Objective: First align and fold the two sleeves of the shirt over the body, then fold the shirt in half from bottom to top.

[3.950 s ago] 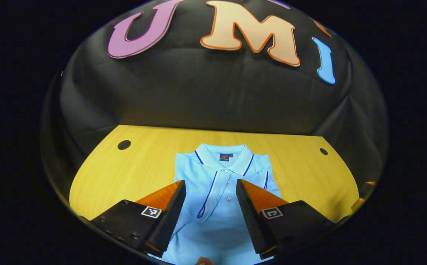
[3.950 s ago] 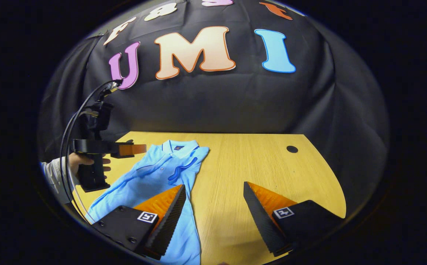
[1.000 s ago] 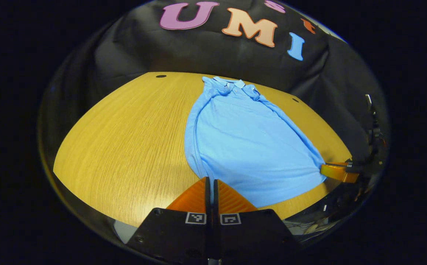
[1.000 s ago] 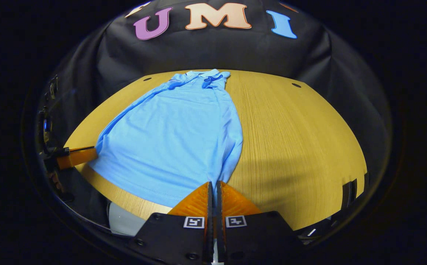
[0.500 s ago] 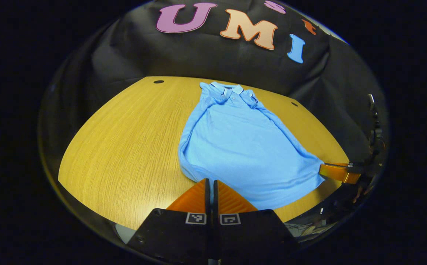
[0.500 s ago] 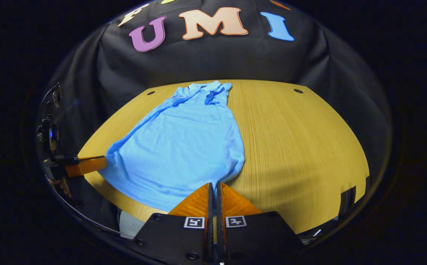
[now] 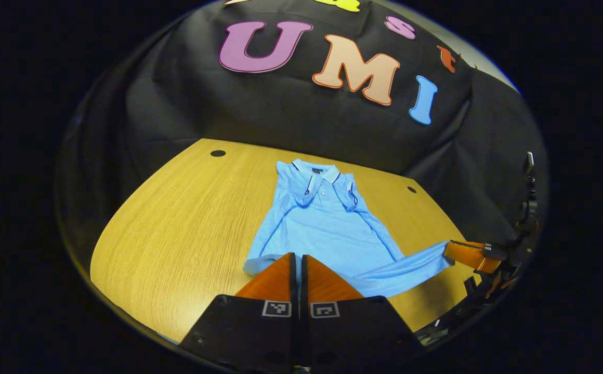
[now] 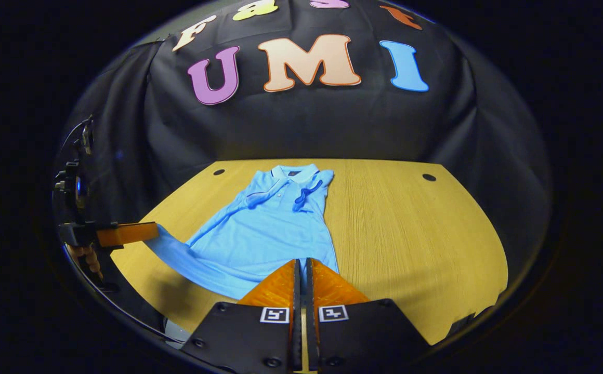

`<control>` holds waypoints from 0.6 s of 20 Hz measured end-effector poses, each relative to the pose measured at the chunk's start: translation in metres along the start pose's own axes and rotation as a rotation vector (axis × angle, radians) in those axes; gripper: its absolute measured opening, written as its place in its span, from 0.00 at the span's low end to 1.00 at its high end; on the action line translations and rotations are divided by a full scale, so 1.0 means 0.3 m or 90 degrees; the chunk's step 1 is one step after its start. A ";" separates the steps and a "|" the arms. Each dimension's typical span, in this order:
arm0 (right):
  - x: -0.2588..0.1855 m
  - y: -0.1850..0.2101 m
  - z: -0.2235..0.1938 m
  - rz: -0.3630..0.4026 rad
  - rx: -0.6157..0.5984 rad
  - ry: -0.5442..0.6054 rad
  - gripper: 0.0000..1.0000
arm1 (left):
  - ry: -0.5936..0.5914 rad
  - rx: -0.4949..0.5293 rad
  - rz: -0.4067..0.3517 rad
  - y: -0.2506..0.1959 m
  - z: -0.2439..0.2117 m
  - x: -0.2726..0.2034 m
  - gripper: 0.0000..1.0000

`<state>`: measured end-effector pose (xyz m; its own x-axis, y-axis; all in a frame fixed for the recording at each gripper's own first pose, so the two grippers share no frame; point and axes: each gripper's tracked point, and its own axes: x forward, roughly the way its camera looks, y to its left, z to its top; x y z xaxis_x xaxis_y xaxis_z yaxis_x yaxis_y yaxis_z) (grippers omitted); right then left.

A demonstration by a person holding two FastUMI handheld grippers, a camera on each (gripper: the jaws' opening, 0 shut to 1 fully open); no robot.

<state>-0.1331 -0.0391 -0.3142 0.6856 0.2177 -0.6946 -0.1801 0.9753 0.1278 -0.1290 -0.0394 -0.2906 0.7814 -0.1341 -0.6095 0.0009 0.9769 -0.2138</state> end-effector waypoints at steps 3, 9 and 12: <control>0.064 -0.007 0.110 0.008 0.003 -0.031 0.02 | -0.010 -0.007 0.007 0.004 0.085 0.062 0.00; 0.242 -0.077 0.334 0.011 0.026 -0.074 0.06 | -0.053 -0.003 0.023 0.019 0.322 0.222 0.00; 0.342 -0.102 0.430 0.011 0.024 -0.088 0.06 | -0.063 0.004 0.021 0.015 0.419 0.305 0.00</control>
<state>0.0339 -0.0418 -0.2981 0.7741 0.2343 -0.5882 -0.1671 0.9717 0.1672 0.0211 -0.0263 -0.2514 0.8392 -0.0843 -0.5373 -0.0230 0.9815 -0.1900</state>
